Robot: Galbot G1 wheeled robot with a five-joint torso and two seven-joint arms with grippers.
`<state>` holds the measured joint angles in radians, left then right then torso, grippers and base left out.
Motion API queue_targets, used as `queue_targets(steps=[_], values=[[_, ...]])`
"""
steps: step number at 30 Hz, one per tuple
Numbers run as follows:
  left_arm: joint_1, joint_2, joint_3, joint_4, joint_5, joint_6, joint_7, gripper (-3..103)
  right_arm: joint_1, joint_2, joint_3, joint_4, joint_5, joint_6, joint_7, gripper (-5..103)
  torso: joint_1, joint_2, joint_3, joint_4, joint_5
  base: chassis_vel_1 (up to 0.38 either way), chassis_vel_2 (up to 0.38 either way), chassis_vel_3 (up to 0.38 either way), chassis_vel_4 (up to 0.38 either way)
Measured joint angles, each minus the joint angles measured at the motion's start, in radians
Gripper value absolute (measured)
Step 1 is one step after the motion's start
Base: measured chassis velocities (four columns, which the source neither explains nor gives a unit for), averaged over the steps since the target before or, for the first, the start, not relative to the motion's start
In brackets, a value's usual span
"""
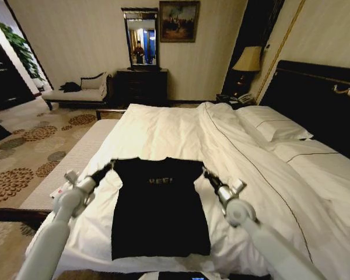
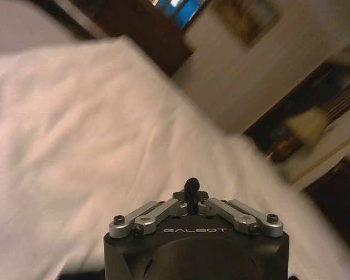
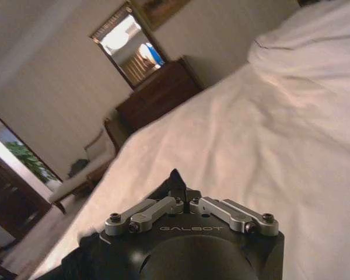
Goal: Fold the clothes on the bed.
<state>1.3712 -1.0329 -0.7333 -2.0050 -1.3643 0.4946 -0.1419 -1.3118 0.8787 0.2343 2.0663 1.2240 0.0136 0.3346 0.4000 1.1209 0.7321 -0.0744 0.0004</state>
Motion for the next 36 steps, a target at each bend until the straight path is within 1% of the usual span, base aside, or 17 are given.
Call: queue_targets(steps=[1, 2, 4, 5, 6, 7, 9, 10, 11, 13, 16, 22, 27, 32, 35, 36], values=[[0.078, -0.014, -0.006, -0.038, 0.042, 0.011, -0.004, 2, -0.058, 0.008, 0.021, 0.022, -0.028, -0.001, 0.011, 0, 0.000, 0.000, 0.000, 0.0004, -0.0009, 0.000, 0.000, 0.000, 0.000], [0.118, -0.025, -0.008, -0.058, 0.068, 0.017, -0.007, 2, -0.087, 0.012, 0.033, 0.030, -0.044, -0.002, 0.018, 0, 0.000, 0.000, 0.000, 0.0005, -0.0007, 0.000, 0.000, 0.000, 0.000], [0.164, -0.039, -0.008, -0.078, 0.113, 0.023, -0.010, 2, -0.132, 0.019, 0.050, 0.039, -0.067, -0.002, 0.032, 0, 0.000, 0.000, 0.000, 0.0004, -0.0005, 0.000, 0.000, 0.000, 0.000], [0.191, -0.049, -0.008, -0.084, 0.151, 0.026, -0.011, 2, -0.169, 0.024, 0.062, 0.044, -0.086, -0.002, 0.039, 0, 0.000, 0.000, 0.000, 0.0001, -0.0005, 0.000, 0.000, 0.000, 0.000], [0.191, -0.049, -0.008, -0.084, 0.151, 0.026, -0.011, 2, -0.169, 0.024, 0.062, 0.044, -0.086, -0.002, 0.039, 0, 0.000, 0.000, 0.000, 0.0001, -0.0005, 0.000, 0.000, 0.000, 0.000], [0.207, -0.055, -0.010, -0.086, 0.173, 0.032, -0.015, 2, -0.196, 0.028, 0.068, 0.044, -0.106, -0.001, 0.042, 0, 0.000, 0.000, 0.000, 0.0000, -0.0005, 0.000, 0.000, 0.000, 0.000], [0.230, -0.064, -0.015, -0.088, 0.206, 0.053, -0.020, 2, -0.231, 0.035, 0.072, 0.039, -0.135, 0.003, 0.042, 0, 0.000, 0.000, 0.000, -0.0002, -0.0003, 0.000, 0.000, 0.000, 0.000], [0.252, -0.072, -0.019, -0.092, 0.229, 0.072, -0.020, 2, -0.255, 0.043, 0.072, 0.028, -0.158, 0.007, 0.043, 0, 0.001, 0.000, 0.000, -0.0002, -0.0004, 0.000, 0.000, 0.000, 0.000], [0.252, -0.072, -0.019, -0.092, 0.229, 0.072, -0.020, 2, -0.255, 0.043, 0.072, 0.028, -0.158, 0.007, 0.043, 0, 0.001, 0.000, 0.000, -0.0002, -0.0004, 0.000, 0.000, 0.000, 0.000], [0.278, -0.081, -0.024, -0.096, 0.260, 0.097, -0.018, 2, -0.280, 0.050, 0.068, 0.011, -0.177, 0.010, 0.050, 0, 0.000, 0.000, 0.000, 0.0002, -0.0004, 0.000, 0.000, 0.000, 0.000], [0.296, -0.085, -0.024, -0.094, 0.295, 0.110, -0.014, 2, -0.301, 0.054, 0.053, -0.012, -0.194, 0.010, 0.057, 0, 0.000, 0.000, 0.000, 0.0001, -0.0004, 0.000, 0.000, 0.000, 0.000], [0.315, -0.090, -0.020, -0.089, 0.325, 0.135, -0.011, 2, -0.304, 0.068, 0.032, -0.037, -0.212, 0.010, 0.060, 0, 0.000, 0.000, 0.000, 0.0001, -0.0003, 0.000, 0.000, 0.000, 0.000], [0.340, -0.090, -0.005, -0.090, 0.367, 0.166, 0.009, 2, -0.301, 0.076, 0.032, -0.050, -0.222, 0.007, 0.071, 0, 0.000, 0.000, 0.000, 0.0002, -0.0004, 0.000, 0.000, 0.000, 0.000], [0.345, -0.088, -0.004, -0.086, 0.380, 0.172, 0.016, 2, -0.305, 0.077, 0.033, -0.052, -0.225, 0.001, 0.084, 0, 0.000, 0.000, 0.000, 0.0002, -0.0004, 0.000, 0.000, 0.000, 0.000], [0.348, -0.088, -0.003, -0.099, 0.384, 0.172, 0.023, 2, -0.320, 0.081, 0.033, -0.039, -0.235, -0.010, 0.112, 0, 0.000, 0.000, 0.000, 0.0000, -0.0004, 0.000, 0.000, 0.000, 0.000], [0.349, -0.088, -0.003, -0.104, 0.387, 0.170, 0.025, 2, -0.322, 0.082, 0.033, -0.035, -0.236, -0.012, 0.120, -3, 0.000, 0.000, 0.000, 0.0001, -0.0004, 0.000, 0.000, 0.000, 0.000]])
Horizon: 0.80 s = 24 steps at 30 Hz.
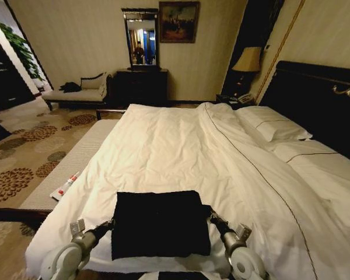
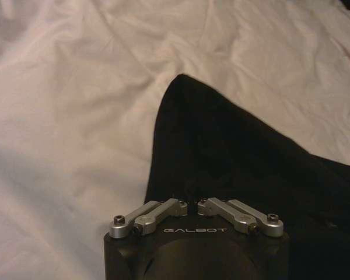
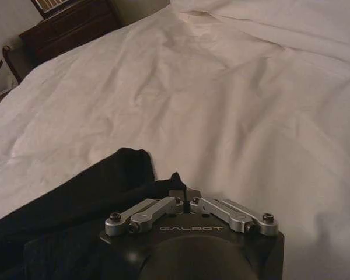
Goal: Fold the clothes on the bed.
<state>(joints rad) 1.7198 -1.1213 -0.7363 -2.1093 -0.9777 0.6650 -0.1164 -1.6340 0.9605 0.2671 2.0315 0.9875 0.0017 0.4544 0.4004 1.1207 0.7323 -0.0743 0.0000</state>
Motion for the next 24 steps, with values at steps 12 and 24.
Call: queue_targets(steps=[12, 24], values=[[0.007, -0.013, -0.041, -0.091, 0.084, -0.156, 0.113, 32, -0.034, 0.007, 0.034, 0.100, -0.040, 0.005, 0.024, 35, 0.000, 0.000, 0.000, -0.0001, -0.0001, 0.000, 0.000, 0.000, 0.000], [-0.239, 0.001, -0.038, 0.064, -0.056, -0.179, 0.059, 76, 0.087, 0.018, 0.045, 0.123, -0.001, 0.009, 0.018, 79, 0.000, 0.000, 0.000, 0.0006, -0.0001, 0.000, 0.000, 0.000, 0.000]])
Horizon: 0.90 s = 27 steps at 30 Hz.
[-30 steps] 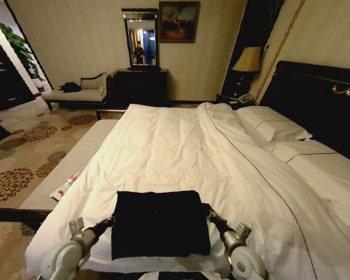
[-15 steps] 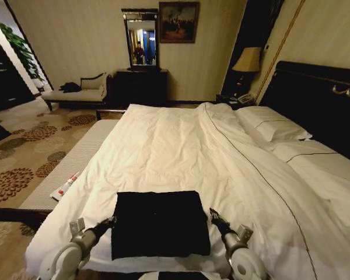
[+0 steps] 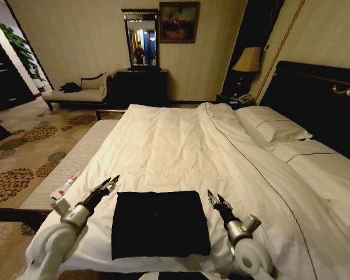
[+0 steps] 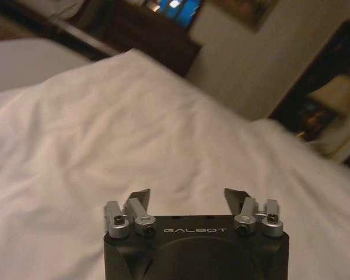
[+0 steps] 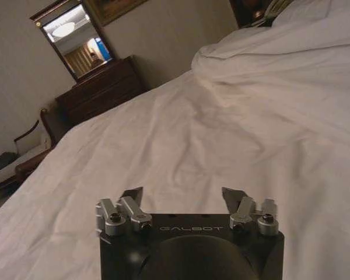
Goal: Fold the clothes on the bed.
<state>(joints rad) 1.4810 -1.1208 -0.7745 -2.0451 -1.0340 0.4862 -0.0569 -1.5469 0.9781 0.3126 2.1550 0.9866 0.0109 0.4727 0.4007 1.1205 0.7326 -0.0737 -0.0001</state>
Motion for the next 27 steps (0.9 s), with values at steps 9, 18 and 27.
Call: queue_targets(steps=[9, 18, 27], values=[[-0.144, -0.017, 0.156, 0.266, 0.038, 0.021, 0.010, 100, 0.046, 0.026, -0.035, -0.051, 0.015, -0.018, 0.005, 100, 0.000, 0.000, 0.000, -0.0007, -0.0001, 0.000, 0.000, 0.000, 0.000], [-0.183, -0.045, 0.207, 0.355, 0.058, 0.010, 0.029, 101, 0.069, 0.034, -0.040, -0.071, 0.032, -0.035, 0.019, 100, 0.000, 0.000, 0.000, -0.0005, 0.0003, 0.000, 0.000, 0.000, 0.000], [-0.161, -0.048, 0.197, 0.336, 0.060, -0.007, 0.046, 74, 0.087, 0.033, -0.045, -0.089, 0.036, -0.039, 0.025, 100, 0.000, 0.000, 0.000, -0.0005, 0.0000, 0.000, 0.000, 0.000, 0.000]])
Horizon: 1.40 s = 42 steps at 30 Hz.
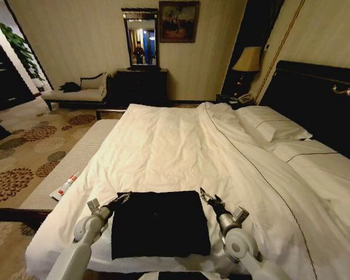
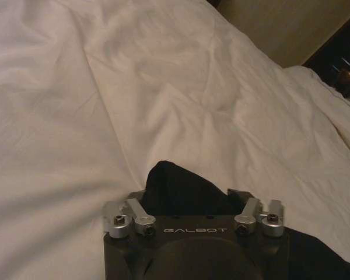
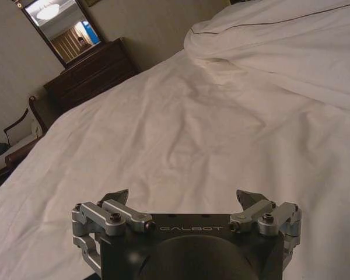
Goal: Fold the clothes on the bed.
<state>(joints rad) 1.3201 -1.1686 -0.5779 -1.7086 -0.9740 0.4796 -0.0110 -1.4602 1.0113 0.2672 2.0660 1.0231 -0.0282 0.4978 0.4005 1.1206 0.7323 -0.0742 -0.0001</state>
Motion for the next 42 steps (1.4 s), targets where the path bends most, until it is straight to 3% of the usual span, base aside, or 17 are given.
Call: queue_targets(steps=[2, 6, 8, 10, 11, 13, 16, 19, 27, 36, 42], values=[[0.006, 0.000, -0.005, -0.008, -0.002, -0.005, 0.002, 63, 0.003, 0.000, -0.001, -0.007, 0.000, 0.000, 0.001, 100, 0.000, 0.000, 0.000, -0.0001, 0.0000, 0.000, 0.000, 0.000, 0.000], [0.012, -0.001, -0.011, -0.014, -0.004, -0.010, 0.002, 57, 0.006, 0.000, -0.001, -0.016, 0.000, -0.001, 0.002, 100, 0.000, 0.000, 0.000, -0.0001, 0.0000, 0.000, 0.000, 0.000, 0.000], [0.018, -0.001, -0.018, -0.017, -0.005, -0.016, 0.002, 41, 0.015, 0.002, -0.001, -0.038, 0.000, -0.001, 0.003, 100, 0.000, 0.000, 0.000, -0.0001, 0.0000, 0.000, 0.000, 0.000, 0.000], [0.019, -0.001, -0.020, -0.018, -0.006, -0.017, 0.001, 41, 0.019, 0.003, -0.001, -0.045, 0.000, -0.001, 0.003, 100, 0.000, 0.000, 0.000, -0.0001, 0.0000, 0.000, 0.000, 0.000, 0.000], [0.022, -0.002, -0.026, -0.022, -0.008, -0.019, 0.001, 36, 0.025, 0.004, -0.001, -0.058, 0.000, 0.002, 0.002, 100, 0.000, 0.000, 0.000, -0.0001, 0.0000, 0.000, 0.000, 0.000, 0.000], [0.031, -0.003, -0.038, -0.030, -0.014, -0.023, 0.000, 25, 0.038, 0.006, -0.001, -0.080, -0.012, 0.033, -0.047, 100, 0.000, 0.000, 0.000, -0.0001, 0.0001, 0.000, 0.000, 0.000, 0.000], [0.035, -0.003, -0.043, -0.031, -0.014, -0.028, 0.000, 20, 0.047, 0.005, -0.003, -0.091, -0.022, 0.050, -0.083, 100, 0.000, 0.000, 0.000, -0.0001, 0.0001, 0.000, 0.000, 0.000, 0.000], [0.038, -0.002, -0.050, -0.031, -0.013, -0.038, 0.000, 4, 0.066, 0.004, -0.014, -0.110, -0.028, 0.058, -0.112, 100, 0.000, 0.000, 0.000, -0.0001, 0.0000, 0.000, 0.000, 0.000, 0.000], [0.015, 0.003, -0.070, -0.012, -0.046, -0.041, -0.018, 2, 0.099, -0.005, -0.024, -0.175, -0.029, 0.046, -0.155, 100, 0.000, 0.000, 0.000, -0.0002, -0.0001, 0.000, 0.000, 0.000, 0.000], [-0.063, 0.027, -0.087, 0.024, -0.088, -0.037, -0.048, 2, 0.159, -0.011, -0.062, -0.270, 0.022, 0.043, -0.318, 100, 0.000, 0.000, 0.000, -0.0003, 0.0002, 0.000, 0.000, 0.000, 0.000], [-0.040, 0.028, -0.081, 0.009, -0.061, -0.036, -0.046, 2, 0.219, -0.003, -0.101, -0.389, 0.022, 0.053, -0.481, 100, 0.000, 0.000, 0.000, 0.0002, 0.0002, 0.000, 0.000, 0.000, 0.000]])
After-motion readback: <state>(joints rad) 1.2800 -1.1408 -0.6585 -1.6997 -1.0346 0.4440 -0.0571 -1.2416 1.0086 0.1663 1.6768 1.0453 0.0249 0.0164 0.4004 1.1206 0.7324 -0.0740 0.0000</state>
